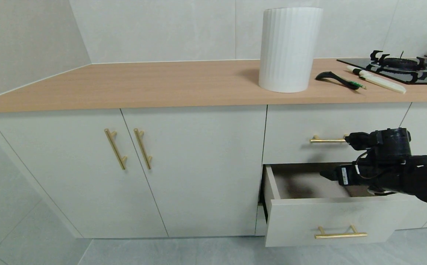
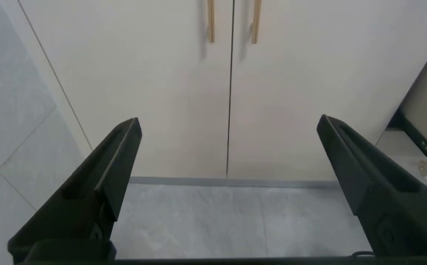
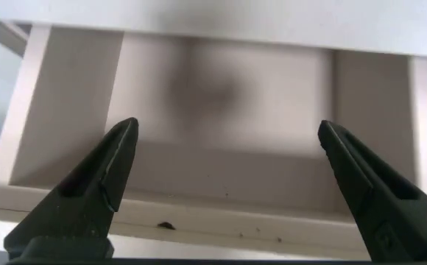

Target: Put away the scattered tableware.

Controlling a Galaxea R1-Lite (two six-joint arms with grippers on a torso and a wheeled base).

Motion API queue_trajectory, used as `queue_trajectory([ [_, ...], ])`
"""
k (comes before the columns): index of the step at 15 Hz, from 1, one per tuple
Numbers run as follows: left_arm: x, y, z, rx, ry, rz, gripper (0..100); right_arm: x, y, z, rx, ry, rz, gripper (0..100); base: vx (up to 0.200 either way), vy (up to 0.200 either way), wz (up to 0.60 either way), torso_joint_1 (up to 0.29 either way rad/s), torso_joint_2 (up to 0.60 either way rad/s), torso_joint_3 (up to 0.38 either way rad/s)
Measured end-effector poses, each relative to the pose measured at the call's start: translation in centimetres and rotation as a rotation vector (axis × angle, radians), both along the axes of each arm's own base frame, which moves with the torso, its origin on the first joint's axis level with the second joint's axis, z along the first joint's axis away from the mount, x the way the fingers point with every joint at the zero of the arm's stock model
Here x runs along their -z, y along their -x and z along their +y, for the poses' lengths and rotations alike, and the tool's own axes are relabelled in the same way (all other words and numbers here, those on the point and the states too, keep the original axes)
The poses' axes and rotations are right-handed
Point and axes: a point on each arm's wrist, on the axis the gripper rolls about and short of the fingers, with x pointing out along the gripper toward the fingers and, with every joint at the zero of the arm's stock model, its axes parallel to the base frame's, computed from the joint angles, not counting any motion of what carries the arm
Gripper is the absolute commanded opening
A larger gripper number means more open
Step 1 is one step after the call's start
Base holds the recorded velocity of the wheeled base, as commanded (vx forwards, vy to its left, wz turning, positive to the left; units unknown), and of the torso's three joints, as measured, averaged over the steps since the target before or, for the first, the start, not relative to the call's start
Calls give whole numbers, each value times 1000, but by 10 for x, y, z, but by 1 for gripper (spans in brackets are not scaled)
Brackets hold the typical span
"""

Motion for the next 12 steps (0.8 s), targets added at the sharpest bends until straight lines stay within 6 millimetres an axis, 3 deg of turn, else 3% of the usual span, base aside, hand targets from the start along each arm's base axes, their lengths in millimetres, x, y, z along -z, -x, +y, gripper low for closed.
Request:
queue_trajectory([
  [6, 0, 0, 0, 0, 0, 0, 100, 24, 2, -1, 10, 30, 164, 100, 0, 0, 0, 0, 0, 0],
  [12, 0, 0, 0, 0, 0, 0, 100, 22, 14, -2, 6, 44, 253, 100, 0, 0, 0, 0, 0, 0],
])
